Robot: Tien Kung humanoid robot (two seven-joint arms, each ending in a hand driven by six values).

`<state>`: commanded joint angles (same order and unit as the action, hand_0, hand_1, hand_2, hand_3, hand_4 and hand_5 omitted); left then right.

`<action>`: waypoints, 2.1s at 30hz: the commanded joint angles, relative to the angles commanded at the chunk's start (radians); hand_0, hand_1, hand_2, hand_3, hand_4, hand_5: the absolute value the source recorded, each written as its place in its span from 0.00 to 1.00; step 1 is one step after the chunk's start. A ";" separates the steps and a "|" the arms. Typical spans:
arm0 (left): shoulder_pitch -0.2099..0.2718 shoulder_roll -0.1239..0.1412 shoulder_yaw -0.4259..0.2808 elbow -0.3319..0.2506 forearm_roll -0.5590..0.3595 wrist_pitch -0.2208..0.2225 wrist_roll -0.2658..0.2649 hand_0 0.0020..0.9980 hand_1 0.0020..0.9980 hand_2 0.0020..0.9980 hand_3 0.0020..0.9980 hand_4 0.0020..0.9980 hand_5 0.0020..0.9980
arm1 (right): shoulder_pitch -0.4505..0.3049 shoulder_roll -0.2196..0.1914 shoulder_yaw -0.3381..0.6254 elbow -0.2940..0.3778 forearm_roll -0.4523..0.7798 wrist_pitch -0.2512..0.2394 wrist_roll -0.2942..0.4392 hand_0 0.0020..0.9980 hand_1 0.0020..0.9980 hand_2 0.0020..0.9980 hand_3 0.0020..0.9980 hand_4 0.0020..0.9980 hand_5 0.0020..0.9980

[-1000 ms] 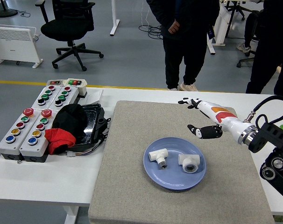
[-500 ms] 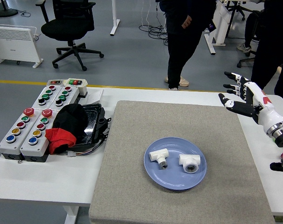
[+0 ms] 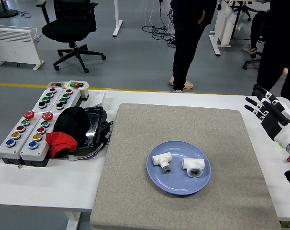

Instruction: Pick pipe place plate twice

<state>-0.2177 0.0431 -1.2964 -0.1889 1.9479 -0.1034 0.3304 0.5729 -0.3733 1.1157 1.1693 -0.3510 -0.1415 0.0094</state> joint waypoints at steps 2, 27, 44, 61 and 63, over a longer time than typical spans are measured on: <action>-0.001 0.000 0.001 0.000 -0.002 0.000 0.000 0.74 0.75 0.70 0.65 0.41 1.00 | -0.008 0.000 0.004 -0.003 0.015 -0.001 0.001 0.89 0.84 0.95 0.91 0.66 0.60; -0.011 0.001 0.001 0.001 -0.001 -0.003 -0.001 0.74 0.75 0.70 0.65 0.41 1.00 | -0.091 0.005 0.064 -0.025 0.041 -0.012 0.040 0.89 0.83 0.94 0.91 0.65 0.64; -0.014 0.002 -0.003 0.002 0.006 -0.003 -0.002 0.73 0.74 0.70 0.65 0.41 1.00 | -0.167 0.026 0.112 0.033 -0.005 -0.010 0.084 0.87 0.82 0.92 0.89 0.64 0.65; -0.004 0.003 -0.015 0.001 0.033 -0.010 -0.001 0.73 0.74 0.70 0.65 0.41 1.00 | -0.341 0.149 0.192 0.114 -0.217 0.011 0.156 0.86 0.81 0.91 0.88 0.63 0.65; -0.003 0.003 -0.019 0.001 0.039 -0.012 -0.001 0.73 0.74 0.70 0.65 0.41 1.00 | -0.356 0.159 0.194 0.118 -0.240 0.019 0.164 0.86 0.81 0.91 0.88 0.63 0.65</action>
<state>-0.2207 0.0462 -1.3152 -0.1879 1.9866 -0.1149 0.3292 0.2171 -0.2142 1.3101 1.2878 -0.5910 -0.1228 0.1735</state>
